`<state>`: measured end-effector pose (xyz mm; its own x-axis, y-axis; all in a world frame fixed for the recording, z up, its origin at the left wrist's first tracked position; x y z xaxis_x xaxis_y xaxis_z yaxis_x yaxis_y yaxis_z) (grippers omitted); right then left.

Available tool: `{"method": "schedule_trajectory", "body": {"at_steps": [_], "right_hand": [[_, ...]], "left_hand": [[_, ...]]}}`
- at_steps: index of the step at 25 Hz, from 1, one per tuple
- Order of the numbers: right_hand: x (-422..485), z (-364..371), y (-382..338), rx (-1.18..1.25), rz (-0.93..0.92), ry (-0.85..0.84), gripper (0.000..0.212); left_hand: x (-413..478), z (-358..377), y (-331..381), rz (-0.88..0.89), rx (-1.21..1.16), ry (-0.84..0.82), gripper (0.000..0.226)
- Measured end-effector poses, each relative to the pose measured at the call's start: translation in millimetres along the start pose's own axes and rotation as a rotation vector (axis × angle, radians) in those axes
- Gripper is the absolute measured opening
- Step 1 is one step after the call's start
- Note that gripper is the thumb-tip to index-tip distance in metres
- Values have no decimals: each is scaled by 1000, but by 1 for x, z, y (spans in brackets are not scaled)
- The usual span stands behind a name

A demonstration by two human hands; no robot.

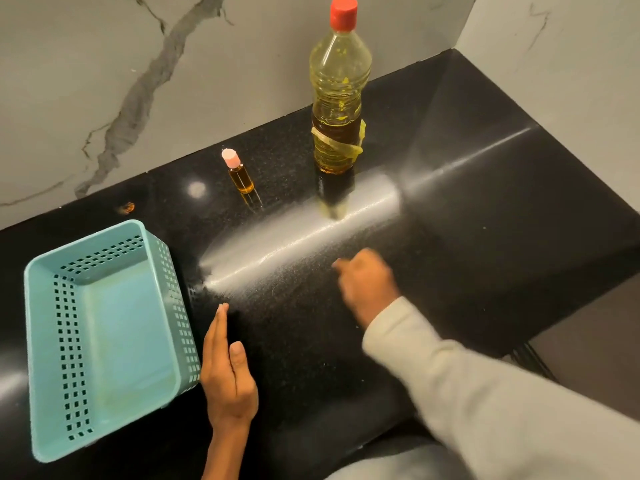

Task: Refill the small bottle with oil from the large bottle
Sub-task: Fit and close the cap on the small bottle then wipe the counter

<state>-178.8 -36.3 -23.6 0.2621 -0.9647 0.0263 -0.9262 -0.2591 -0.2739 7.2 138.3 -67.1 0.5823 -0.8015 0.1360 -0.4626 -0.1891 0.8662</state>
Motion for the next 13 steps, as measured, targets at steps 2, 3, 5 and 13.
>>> {"method": "schedule_trajectory", "body": {"at_steps": [2, 3, 5, 13], "right_hand": [[41, -20, 76, -140, 160, 91, 9], [51, -28, 106, -179, 276, 54, 16], [57, -32, 127, -185, 393, 104, 19], [-123, 26, -71, 242, -335, -379, 31]], "left_hand": [[1, 1, 2, -2, 12, -14, 55], [2, 1, 3, -4, 20, -22, 55], [1, 3, 4, 4, 40, -34, 55], [-1, 3, 4, 24, 59, -53, 56]]}}
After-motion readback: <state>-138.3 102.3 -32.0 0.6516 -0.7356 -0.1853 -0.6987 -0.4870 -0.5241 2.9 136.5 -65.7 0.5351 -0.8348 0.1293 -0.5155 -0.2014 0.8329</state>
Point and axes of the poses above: each hand's wrist, its own x-axis towards the middle knuckle, its own z-axis out of the palm, y = z × x, the point moved 2 cm from there along x, towards the middle knuckle, and after that the axes turned 8 degrees about -x, right-handed, at the moved point
